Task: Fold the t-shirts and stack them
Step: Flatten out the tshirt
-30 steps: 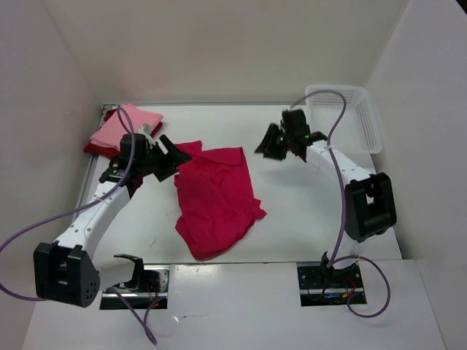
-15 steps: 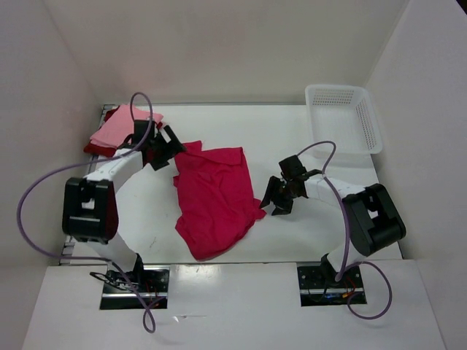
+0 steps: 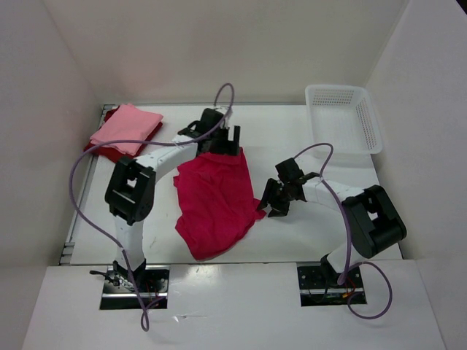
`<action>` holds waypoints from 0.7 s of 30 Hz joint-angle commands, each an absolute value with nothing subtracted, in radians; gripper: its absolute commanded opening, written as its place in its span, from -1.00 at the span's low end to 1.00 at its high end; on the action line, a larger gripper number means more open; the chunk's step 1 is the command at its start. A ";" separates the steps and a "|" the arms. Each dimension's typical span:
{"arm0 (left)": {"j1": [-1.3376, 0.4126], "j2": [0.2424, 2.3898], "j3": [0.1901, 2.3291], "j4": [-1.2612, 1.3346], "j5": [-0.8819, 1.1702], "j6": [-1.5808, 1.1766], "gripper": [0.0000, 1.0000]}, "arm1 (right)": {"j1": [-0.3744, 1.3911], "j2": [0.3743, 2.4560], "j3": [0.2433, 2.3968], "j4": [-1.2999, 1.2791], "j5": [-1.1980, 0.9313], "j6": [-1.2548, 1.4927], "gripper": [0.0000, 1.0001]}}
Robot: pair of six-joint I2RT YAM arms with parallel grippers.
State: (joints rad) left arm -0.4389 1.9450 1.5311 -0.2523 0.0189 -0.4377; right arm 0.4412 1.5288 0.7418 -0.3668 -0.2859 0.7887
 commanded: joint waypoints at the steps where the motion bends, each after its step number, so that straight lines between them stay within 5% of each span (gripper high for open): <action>1: -0.497 2.020 1.620 -0.287 0.007 -0.273 1.00 | 0.451 1.529 0.756 -0.331 -0.274 0.793 0.16; 8: -0.574 2.157 1.747 -0.287 -0.141 -0.222 1.00 | 0.451 1.517 0.767 -0.328 -0.295 0.802 0.16; 17: -0.574 2.181 1.766 -0.287 -0.187 -0.218 0.02 | 0.451 1.466 0.747 -0.337 -0.285 0.802 0.11; 21: -0.574 2.191 1.756 -0.287 -0.123 -0.218 -0.05 | 0.451 1.466 0.747 -0.328 -0.285 0.802 0.11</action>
